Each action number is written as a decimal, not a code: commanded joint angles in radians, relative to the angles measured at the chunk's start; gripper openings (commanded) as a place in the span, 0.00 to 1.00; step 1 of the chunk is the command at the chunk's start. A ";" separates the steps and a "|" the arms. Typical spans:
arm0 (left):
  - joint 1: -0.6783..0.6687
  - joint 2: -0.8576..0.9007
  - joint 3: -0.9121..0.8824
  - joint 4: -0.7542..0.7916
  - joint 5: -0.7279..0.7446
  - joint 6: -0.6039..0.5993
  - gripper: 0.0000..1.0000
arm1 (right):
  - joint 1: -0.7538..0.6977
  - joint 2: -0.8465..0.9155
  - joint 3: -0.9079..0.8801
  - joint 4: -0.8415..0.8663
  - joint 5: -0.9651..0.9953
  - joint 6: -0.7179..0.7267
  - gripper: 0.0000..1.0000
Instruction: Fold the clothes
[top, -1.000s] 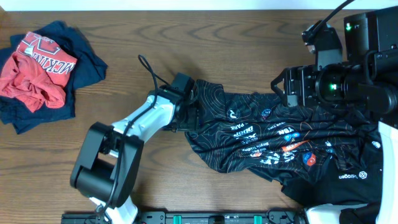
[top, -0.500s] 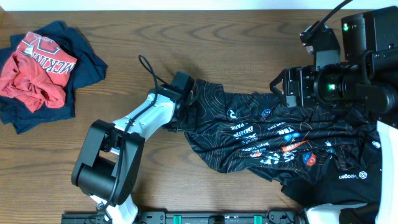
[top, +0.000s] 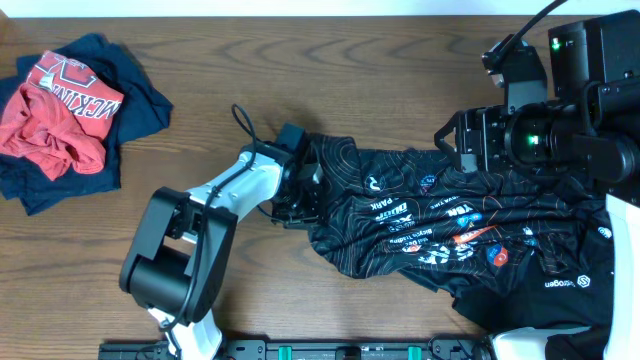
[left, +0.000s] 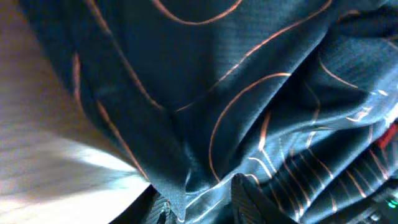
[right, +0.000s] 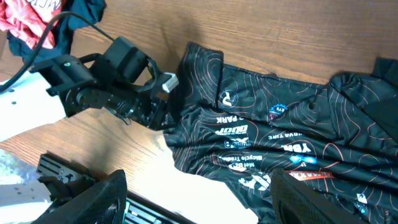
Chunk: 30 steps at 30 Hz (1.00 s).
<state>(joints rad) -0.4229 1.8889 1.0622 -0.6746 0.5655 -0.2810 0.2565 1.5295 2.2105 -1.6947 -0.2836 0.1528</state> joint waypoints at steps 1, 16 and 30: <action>-0.011 0.073 -0.055 0.003 -0.012 0.013 0.28 | 0.019 -0.002 0.010 -0.003 -0.005 0.011 0.71; 0.096 0.073 -0.055 0.119 -0.105 -0.026 0.06 | 0.020 -0.002 0.010 -0.003 -0.005 0.011 0.46; 0.555 -0.105 -0.009 0.080 -0.222 -0.034 0.06 | 0.019 -0.002 0.009 -0.003 -0.005 0.011 0.43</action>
<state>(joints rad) 0.0532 1.8488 1.0492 -0.5816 0.4538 -0.3153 0.2565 1.5295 2.2105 -1.6951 -0.2848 0.1600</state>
